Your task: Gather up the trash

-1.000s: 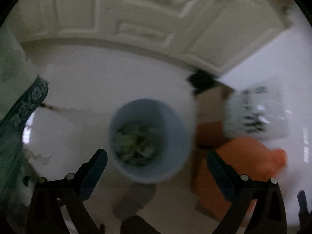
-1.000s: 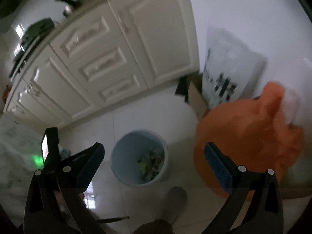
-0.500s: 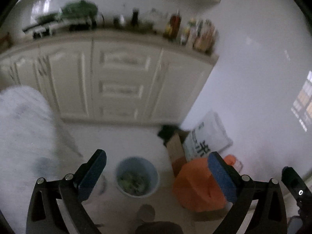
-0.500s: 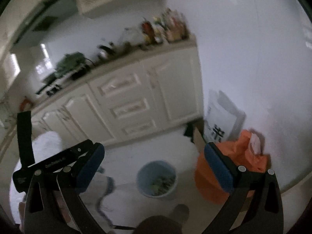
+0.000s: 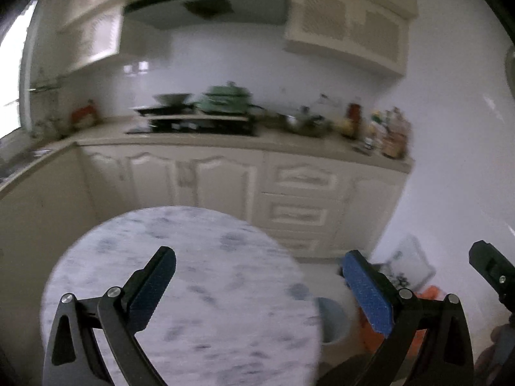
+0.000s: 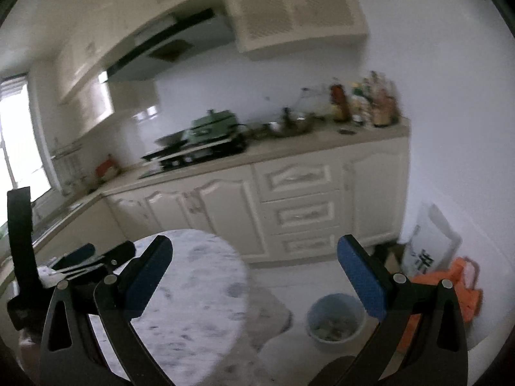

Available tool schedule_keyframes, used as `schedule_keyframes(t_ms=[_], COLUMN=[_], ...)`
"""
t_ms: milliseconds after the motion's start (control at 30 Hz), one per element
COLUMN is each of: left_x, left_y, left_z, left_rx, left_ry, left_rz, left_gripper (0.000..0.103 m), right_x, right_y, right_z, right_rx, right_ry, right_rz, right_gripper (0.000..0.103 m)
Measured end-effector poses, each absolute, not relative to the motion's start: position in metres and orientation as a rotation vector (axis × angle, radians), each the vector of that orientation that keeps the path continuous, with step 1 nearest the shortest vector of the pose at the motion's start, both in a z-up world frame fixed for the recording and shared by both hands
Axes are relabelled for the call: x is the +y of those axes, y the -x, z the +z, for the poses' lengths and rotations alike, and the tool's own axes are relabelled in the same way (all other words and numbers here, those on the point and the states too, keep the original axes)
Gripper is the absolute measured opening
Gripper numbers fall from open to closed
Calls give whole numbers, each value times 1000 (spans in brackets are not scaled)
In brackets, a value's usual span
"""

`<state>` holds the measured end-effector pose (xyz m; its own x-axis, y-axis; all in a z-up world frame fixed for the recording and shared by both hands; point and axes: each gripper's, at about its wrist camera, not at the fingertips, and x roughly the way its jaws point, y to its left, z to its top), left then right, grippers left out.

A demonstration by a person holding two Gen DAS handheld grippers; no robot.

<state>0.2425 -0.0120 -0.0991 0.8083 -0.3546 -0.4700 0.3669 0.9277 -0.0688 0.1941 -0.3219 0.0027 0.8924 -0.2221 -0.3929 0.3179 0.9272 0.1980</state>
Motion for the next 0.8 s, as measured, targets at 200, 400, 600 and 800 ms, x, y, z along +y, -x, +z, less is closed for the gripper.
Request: schedule_keyframes(t_ms=[200, 400, 600, 800], left_x=[57, 86, 96, 112], left_y=[-190, -139, -117, -79], left_z=[-77, -77, -100, -95], left_rx=[451, 394, 371, 375], left_ry=[-1, -4, 72, 92], left_rz=[-266, -140, -102, -67], left_gripper=[102, 102, 102, 102], right_x=[-244, -179, -131, -108], right_y=[-228, -253, -258, -254], right_z=[11, 5, 10, 16], right_rx=[387, 424, 416, 402], right_ry=[-192, -128, -86, -36], right_rz=[-196, -148, -139, -130], right_gripper=[103, 103, 103, 103])
